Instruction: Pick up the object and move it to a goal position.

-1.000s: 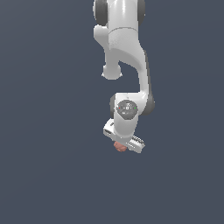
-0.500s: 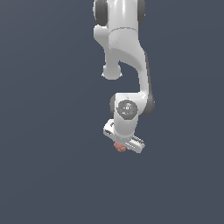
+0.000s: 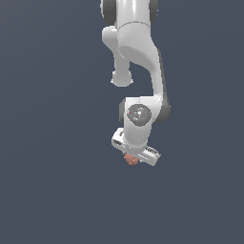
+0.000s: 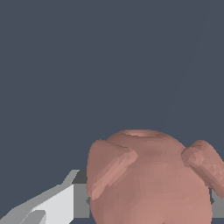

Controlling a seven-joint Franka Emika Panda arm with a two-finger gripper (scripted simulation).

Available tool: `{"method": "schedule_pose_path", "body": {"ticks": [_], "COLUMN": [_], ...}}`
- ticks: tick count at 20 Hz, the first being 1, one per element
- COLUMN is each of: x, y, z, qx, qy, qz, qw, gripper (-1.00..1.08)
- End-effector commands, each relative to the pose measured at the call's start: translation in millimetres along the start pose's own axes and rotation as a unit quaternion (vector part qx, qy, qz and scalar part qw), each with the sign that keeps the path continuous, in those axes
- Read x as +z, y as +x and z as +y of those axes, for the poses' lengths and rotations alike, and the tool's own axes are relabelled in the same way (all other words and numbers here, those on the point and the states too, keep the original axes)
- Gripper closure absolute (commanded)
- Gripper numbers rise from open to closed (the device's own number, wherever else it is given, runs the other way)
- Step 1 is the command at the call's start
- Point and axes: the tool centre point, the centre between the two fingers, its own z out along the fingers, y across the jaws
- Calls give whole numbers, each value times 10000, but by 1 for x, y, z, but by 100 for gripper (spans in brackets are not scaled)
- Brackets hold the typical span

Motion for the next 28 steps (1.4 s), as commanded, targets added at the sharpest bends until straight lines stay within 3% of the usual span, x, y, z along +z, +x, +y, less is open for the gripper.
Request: {"method": "schedule_pose_path", "body": {"ticks": [1,12,21,28], "x": [-19,-157,-284,-353], "y": [5,31,44,48], "z": [-3,-22,-38,-44], "qx": [-139,-1202,-2149,-2651], "qy": [46,364,665,831], "qz": [50,351,606,735], "qw": [9999,9915,9725,9578], "gripper": [108,108,108,108]}}
